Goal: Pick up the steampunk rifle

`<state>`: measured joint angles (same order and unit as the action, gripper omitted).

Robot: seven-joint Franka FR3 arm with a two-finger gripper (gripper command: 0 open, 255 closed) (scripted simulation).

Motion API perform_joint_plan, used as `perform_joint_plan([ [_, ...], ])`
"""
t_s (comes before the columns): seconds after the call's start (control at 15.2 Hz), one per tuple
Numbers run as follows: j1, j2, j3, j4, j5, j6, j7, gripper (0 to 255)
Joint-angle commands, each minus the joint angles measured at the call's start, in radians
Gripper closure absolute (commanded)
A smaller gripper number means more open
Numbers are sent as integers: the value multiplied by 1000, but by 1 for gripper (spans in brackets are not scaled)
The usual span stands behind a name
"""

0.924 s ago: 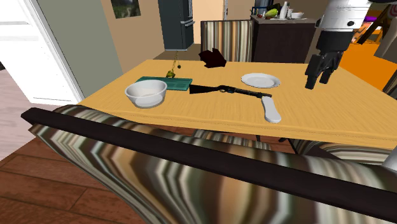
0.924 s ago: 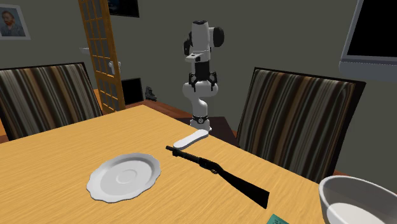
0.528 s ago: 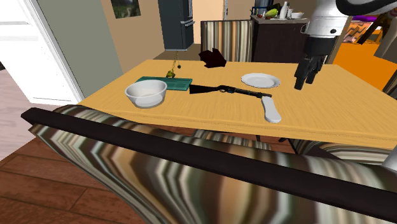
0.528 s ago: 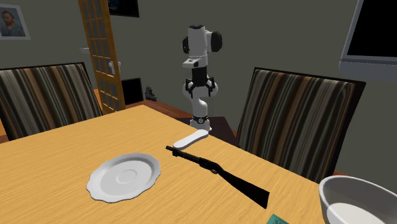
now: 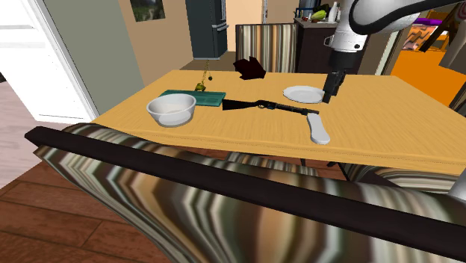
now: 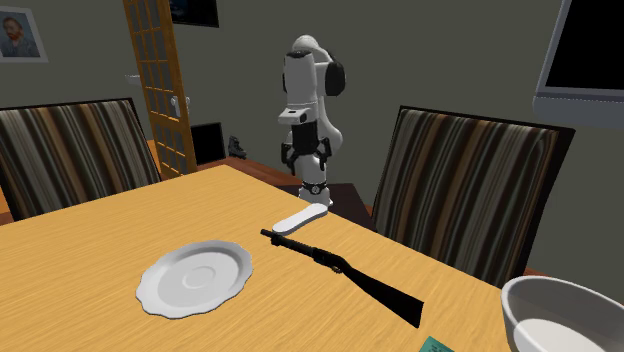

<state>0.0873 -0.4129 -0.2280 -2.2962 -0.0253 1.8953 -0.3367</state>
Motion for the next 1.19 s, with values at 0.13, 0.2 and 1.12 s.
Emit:
perform_joint_plan([
  [0.13, 31, 154, -39, 91, 30, 79, -135, 0],
  [0.2, 37, 192, -46, 118, 41, 93, -169, 0],
  [1.12, 36, 727, -32, 626, 236, 148, -591, 0],
])
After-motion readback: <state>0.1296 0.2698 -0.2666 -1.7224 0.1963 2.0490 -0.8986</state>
